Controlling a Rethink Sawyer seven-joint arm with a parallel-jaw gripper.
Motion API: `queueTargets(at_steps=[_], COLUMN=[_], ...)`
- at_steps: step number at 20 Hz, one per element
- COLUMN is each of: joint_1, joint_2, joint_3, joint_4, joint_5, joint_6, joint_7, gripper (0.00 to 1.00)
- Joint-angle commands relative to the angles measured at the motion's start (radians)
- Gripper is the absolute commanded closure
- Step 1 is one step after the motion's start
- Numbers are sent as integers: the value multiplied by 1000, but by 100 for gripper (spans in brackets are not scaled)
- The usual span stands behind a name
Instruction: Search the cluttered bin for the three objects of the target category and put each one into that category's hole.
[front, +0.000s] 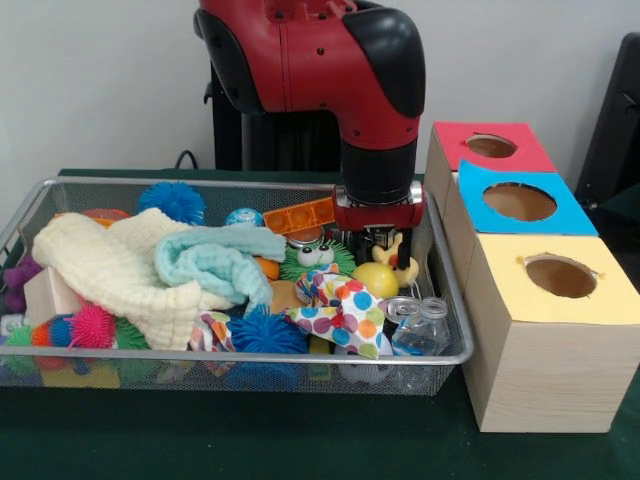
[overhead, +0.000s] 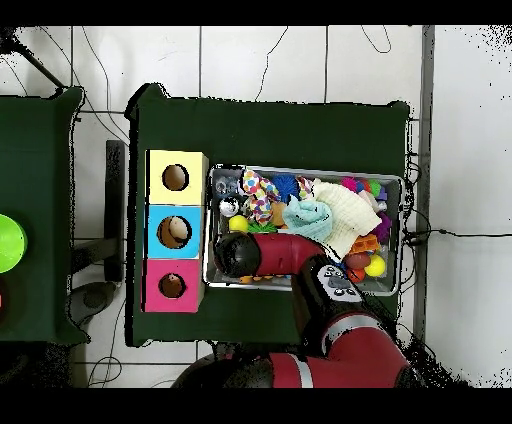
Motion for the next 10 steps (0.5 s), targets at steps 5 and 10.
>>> queueTargets(at_steps=[5,10], joint_1=[-4,-18], joint_2=[72,73], joint_3=[104,127], joint_4=[58,72], joint_5=[-23,-17], joint_6=[94,94], joint_7=[6,1], gripper=[0,0])
